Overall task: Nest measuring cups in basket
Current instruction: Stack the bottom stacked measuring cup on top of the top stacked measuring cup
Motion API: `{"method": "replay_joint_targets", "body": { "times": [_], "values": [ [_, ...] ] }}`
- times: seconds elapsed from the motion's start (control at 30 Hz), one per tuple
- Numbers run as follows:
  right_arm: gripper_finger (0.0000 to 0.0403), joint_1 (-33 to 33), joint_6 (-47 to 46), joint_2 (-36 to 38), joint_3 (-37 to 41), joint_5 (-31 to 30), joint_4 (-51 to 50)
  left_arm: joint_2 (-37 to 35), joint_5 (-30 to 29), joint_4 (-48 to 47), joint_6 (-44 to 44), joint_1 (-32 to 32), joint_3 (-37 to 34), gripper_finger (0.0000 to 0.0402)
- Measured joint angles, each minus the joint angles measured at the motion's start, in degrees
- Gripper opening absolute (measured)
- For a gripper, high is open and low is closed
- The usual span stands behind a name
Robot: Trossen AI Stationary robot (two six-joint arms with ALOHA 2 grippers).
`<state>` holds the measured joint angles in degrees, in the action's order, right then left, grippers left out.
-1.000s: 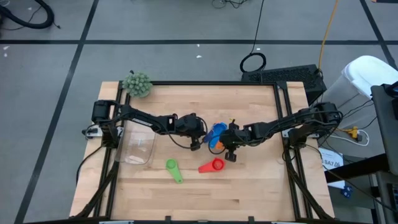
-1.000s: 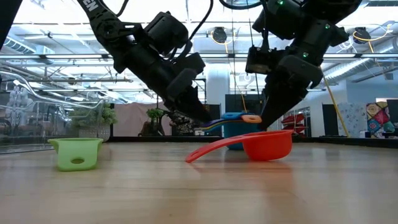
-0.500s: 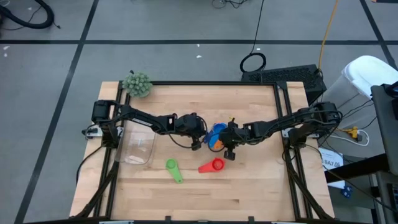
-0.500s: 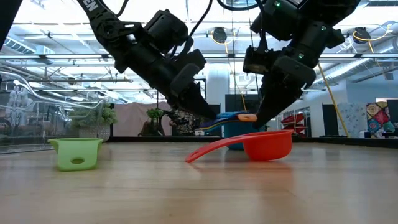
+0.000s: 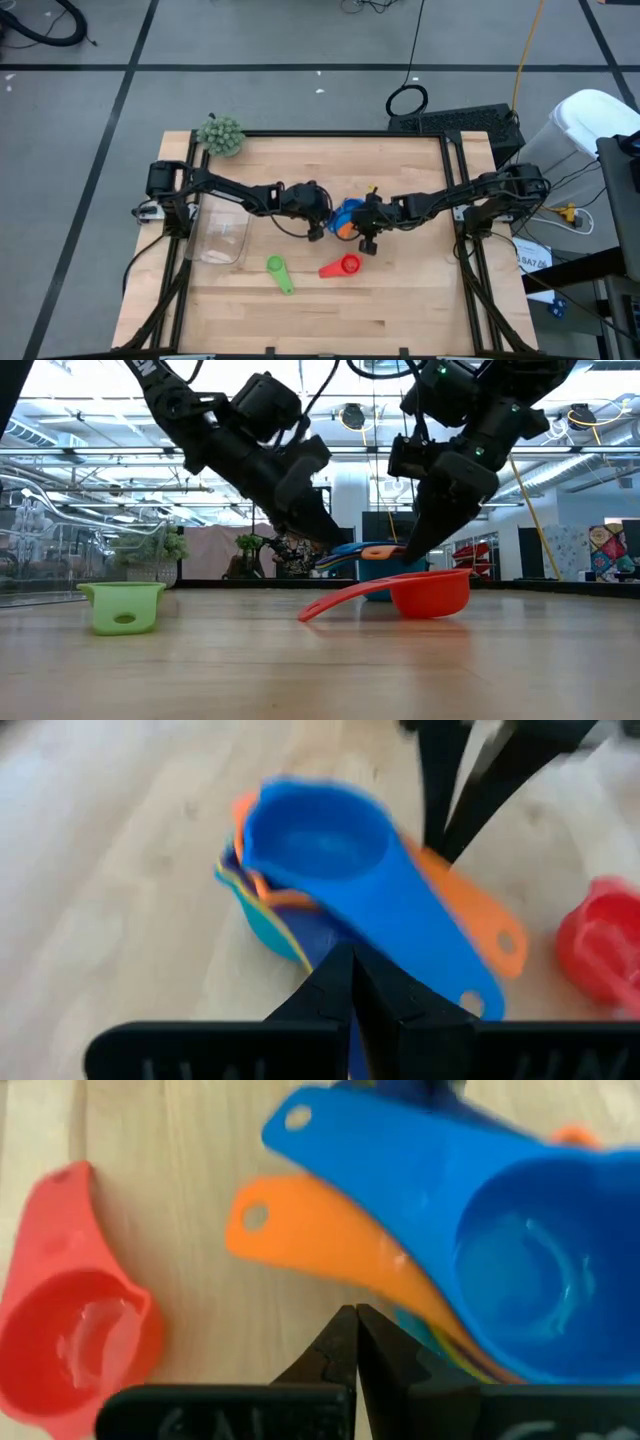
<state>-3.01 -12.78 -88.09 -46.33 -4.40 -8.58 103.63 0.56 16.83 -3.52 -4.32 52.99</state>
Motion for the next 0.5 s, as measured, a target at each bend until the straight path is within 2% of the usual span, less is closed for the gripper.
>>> {"method": "replay_joint_targets", "body": {
  "times": [0.1, 0.2, 0.37, 0.43, 0.5],
  "values": [
    [0.0, 0.0, -0.1, 0.0, 0.0, 0.0, -2.9, -2.6, -0.7, -0.4, 1.1, -0.1, 0.1, 0.0012],
    [0.0, 0.0, -0.2, 0.0, 0.0, 0.0, -4.8, -6.4, -3.9, -2.8, 4.5, -0.9, 0.1, 0.0016],
    [0.0, -0.1, -1.0, 0.0, 0.0, 0.0, -4.7, -10.7, -12.8, -13.4, 10.0, -3.4, 0.2, 0.002],
    [0.0, -0.4, -1.1, 0.0, 0.0, 0.0, -4.3, -10.8, -13.8, -20.6, 9.9, -5.3, -0.1, 0.0017],
    [0.0, -0.6, -1.0, 0.0, 0.0, 0.0, -3.9, -9.7, -13.9, -23.0, 8.9, -6.7, 0.0, 0.0012]
  ]
}}
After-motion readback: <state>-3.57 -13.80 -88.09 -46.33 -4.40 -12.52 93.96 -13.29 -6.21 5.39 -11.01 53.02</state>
